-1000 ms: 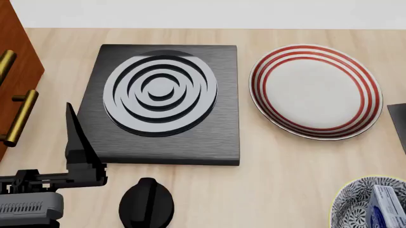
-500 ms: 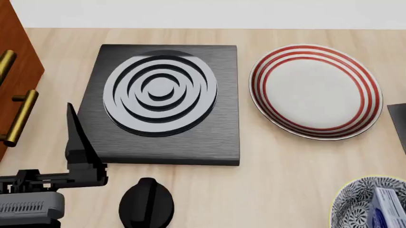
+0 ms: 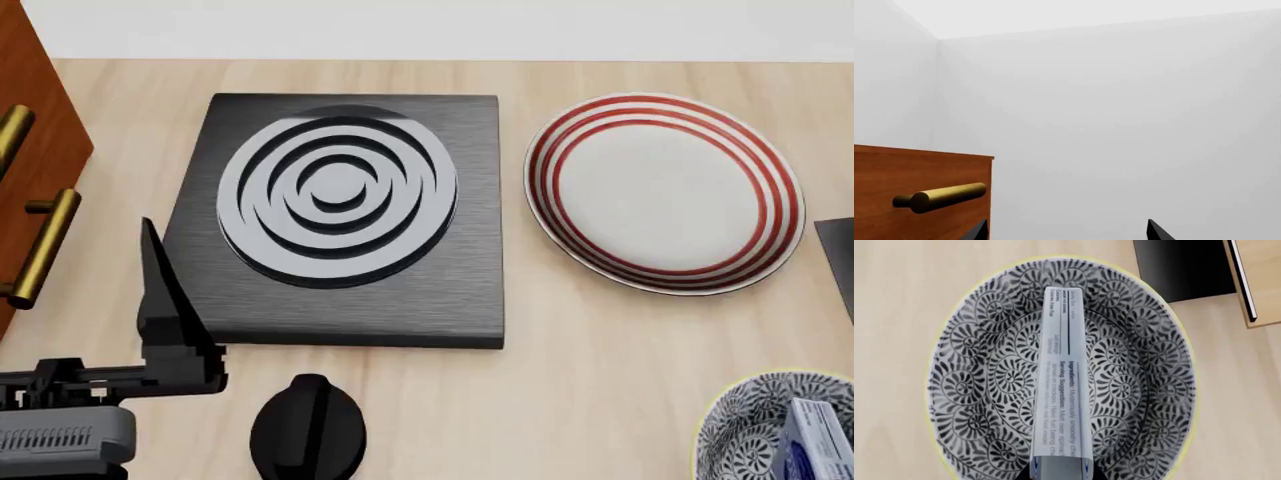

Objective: Pick up the cream cheese and put it in the bowl.

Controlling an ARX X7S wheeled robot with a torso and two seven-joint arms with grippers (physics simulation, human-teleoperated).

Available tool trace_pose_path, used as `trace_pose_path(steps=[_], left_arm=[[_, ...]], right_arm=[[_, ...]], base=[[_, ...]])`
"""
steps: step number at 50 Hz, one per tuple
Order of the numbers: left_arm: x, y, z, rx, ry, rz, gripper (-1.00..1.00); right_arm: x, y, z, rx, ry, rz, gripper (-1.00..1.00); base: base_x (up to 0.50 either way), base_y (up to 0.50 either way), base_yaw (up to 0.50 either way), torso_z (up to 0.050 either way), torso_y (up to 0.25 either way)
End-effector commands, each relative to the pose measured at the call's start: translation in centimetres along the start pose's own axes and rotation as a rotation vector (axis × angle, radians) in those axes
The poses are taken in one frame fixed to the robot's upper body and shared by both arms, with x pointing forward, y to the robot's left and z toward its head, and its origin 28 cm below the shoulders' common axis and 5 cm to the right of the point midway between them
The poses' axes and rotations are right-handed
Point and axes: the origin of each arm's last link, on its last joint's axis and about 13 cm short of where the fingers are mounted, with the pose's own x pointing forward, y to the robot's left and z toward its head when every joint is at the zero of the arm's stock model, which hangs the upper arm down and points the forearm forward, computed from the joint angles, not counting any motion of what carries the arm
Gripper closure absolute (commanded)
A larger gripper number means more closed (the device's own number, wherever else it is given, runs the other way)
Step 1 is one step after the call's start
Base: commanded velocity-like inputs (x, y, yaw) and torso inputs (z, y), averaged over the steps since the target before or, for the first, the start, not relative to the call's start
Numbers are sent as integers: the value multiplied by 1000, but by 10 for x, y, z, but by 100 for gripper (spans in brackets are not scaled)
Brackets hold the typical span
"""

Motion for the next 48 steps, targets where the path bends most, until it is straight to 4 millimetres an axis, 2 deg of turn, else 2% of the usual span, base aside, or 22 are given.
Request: trace_pose_path(steps=[1,7,8,13,20,22,30,38,42,48], left_arm=[[-1,0,0,2,-1,-2,-100],[-1,0,0,2,0,-3,-100],[-1,0,0,1,1,-3,-100],[0,0,0,0,2,-1,-100],[0,0,-1,1,4,-2,-100],[0,0,-1,2,4,-4,-100],[0,0,-1,3,8,-6,-100],[0,-1,-2,7,9,-9,-100],[-1,-1,-2,7,10,-11,-100],[-1,-1,-2,9,9,-11,-100]], right_arm=[[-1,-2,9,-3,-60,0,100],[-1,-1,9,-5,-59,3,100],[-1,-1,9,-2,-60,2,-100],[-1,-2,9,-1,-69,-7,-100],[-17,-3,11,-9,-110,-17,-100],[-29,-3,13,-15,-140,-22,-100],[-55,-4,18,-46,-208,-46,-100],[-82,8,21,-88,-296,-43,-100],[-103,14,23,-107,-365,-36,-100],[-128,26,14,-145,-438,-48,-100]], base=[[0,0,0,0,0],[2,0,1,0,0],[0,0,3,0,0],[0,0,0,0,0],[0,0,0,0,0],[0,0,0,0,0],[0,0,0,0,0],[0,0,0,0,0],[0,0,0,0,0],[0,0,0,0,0]])
